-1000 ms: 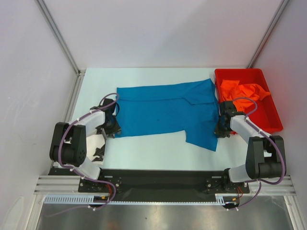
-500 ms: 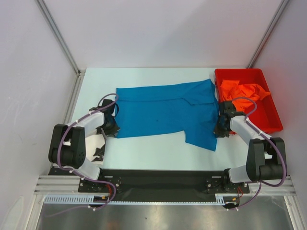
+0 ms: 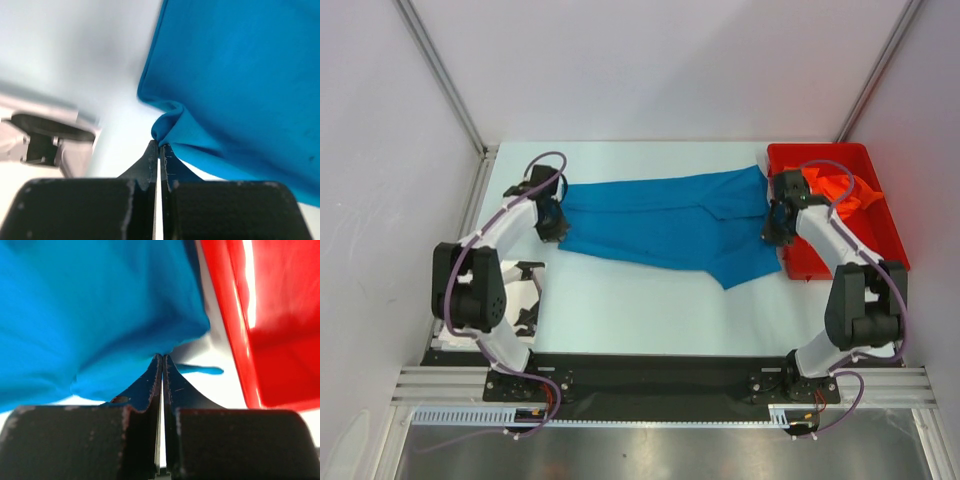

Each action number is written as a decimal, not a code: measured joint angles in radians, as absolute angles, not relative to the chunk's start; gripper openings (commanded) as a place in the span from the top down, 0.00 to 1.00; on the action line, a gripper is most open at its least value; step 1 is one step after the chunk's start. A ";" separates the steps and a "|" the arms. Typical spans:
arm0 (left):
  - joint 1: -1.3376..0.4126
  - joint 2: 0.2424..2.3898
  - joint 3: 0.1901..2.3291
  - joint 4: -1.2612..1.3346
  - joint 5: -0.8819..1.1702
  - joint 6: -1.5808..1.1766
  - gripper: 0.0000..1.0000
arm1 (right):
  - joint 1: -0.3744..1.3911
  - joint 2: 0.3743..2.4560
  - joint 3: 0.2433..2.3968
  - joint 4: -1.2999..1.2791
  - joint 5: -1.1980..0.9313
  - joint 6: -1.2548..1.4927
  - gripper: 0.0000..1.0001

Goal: Fold and stack the t-shirts
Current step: Fold the tshirt

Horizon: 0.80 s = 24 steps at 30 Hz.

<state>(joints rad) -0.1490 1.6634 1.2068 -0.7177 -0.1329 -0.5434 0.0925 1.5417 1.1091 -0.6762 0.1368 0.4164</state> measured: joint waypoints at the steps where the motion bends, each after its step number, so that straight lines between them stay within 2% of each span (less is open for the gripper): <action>1: -0.148 1.687 1.239 -0.719 -0.133 -0.539 1.00 | 0.088 1.567 1.147 -0.677 0.139 0.413 1.00; 17: -0.056 2.044 1.632 -0.780 -0.104 -0.513 1.00 | 0.049 1.986 1.687 -0.731 0.134 0.361 1.00; 24: -0.054 2.119 1.705 -0.801 -0.063 -0.501 1.00 | 0.039 2.041 1.730 -0.757 0.129 0.356 1.00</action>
